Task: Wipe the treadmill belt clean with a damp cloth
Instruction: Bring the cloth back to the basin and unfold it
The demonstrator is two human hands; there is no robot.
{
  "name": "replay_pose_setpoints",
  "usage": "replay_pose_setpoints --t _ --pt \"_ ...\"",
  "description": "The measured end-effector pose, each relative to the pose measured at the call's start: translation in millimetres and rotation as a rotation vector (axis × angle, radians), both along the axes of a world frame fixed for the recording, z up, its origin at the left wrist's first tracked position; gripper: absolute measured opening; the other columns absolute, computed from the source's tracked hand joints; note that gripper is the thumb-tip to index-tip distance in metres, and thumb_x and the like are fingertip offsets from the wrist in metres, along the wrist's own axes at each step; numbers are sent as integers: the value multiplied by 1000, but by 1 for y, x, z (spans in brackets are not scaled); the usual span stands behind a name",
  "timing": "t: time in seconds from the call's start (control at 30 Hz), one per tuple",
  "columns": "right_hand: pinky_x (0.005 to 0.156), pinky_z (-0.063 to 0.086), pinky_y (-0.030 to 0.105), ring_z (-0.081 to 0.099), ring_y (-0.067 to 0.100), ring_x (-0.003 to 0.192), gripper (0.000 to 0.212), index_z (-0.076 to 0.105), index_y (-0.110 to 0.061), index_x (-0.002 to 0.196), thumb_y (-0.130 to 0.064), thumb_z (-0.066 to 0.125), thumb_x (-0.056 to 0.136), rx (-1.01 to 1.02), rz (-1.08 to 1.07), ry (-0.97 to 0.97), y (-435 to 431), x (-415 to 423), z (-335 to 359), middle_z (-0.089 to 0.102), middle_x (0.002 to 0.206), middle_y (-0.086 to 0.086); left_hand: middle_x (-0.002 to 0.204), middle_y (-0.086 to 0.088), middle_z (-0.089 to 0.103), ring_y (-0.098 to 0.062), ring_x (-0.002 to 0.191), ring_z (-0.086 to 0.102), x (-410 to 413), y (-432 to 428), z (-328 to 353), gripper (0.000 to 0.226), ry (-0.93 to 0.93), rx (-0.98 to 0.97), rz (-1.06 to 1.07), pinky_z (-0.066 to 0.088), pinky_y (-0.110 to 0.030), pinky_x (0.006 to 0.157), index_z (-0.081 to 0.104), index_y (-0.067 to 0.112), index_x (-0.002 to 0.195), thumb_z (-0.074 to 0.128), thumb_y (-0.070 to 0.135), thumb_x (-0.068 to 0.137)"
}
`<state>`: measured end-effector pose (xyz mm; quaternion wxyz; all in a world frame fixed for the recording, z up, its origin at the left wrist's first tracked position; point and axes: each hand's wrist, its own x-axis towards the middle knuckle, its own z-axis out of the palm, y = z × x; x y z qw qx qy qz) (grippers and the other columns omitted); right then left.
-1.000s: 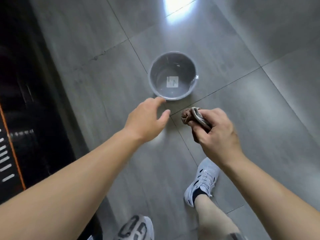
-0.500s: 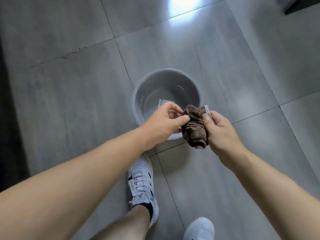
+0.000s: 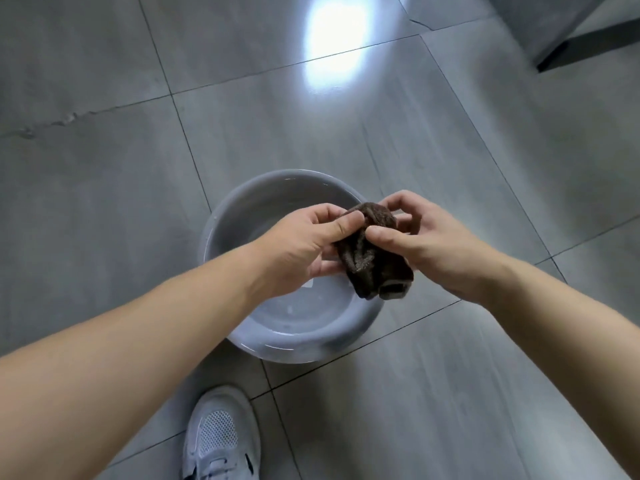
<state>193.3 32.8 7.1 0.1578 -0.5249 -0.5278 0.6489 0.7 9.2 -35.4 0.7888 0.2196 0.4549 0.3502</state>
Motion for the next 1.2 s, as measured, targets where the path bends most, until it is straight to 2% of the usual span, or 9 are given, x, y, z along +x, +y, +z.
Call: replay_pose_setpoints --t 0.1,0.23,0.3,0.4,0.53,0.73,0.8,0.97,1.2 --pt "55 47 24 59 15 68 12 52 -11 104 -3 58 98 -116 30 86 -2 10 -4 62 88 12 87 -5 71 -19 81 71 -2 -4 -1 25 23 18 -82 62 -36 75 61 13 95 73 21 75" --pt "68 52 37 58 23 81 16 52 -8 107 2 56 96 -285 78 178 -6 20 -5 61 93 14 91 -5 70 -17 84 69 -3 -11 -2 28 69 14 -165 60 -35 79 64 12 99 74 15 74" --pt "76 58 44 64 21 84 15 54 -8 104 -12 65 95 -208 62 93 -7 22 -11 66 93 11 99 -9 71 -22 91 69 2 -12 -2 30 64 -24 -96 59 -39 85 65 8 108 72 14 79" --pt "79 61 45 71 26 87 46 58 -13 101 -38 86 75 -33 72 -137 -11 20 -16 71 97 11 119 -24 68 -33 109 67 9 -10 1 33 35 -73 -11 54 -47 96 62 -2 125 61 9 94" --pt "67 61 42 73 27 78 30 61 -8 104 -21 79 83 -60 -55 -131 -11 27 -20 72 94 17 139 -31 54 -41 126 59 18 -7 3 47 -44 -122 77 54 -54 97 43 -9 142 52 11 101" --pt "49 40 28 51 21 63 19 56 -16 87 -6 71 89 -19 -35 -35 -6 42 -21 55 79 17 107 -18 68 -26 95 70 23 -13 -1 16 -39 -73 -31 61 -40 81 66 4 108 57 5 96" --pt "55 43 35 53 24 67 24 51 -17 85 -10 74 85 38 15 -57 -5 41 -21 56 82 24 96 -12 71 -22 89 72 23 -10 5 9 18 -17 -127 61 -40 82 75 14 91 68 9 89" --pt "58 53 33 68 21 73 42 57 -7 104 -32 75 76 -92 -66 43 -2 38 -24 71 84 10 109 -16 73 -27 98 71 39 1 1 31 164 -1 -98 59 -43 87 69 4 121 64 22 97" --pt "92 56 44 70 27 103 54 64 -4 122 -42 61 83 -201 -130 94 -2 42 -37 72 114 17 112 -16 70 -28 103 69 44 11 -7 33 105 -12 11 55 -43 97 64 1 127 62 14 97"
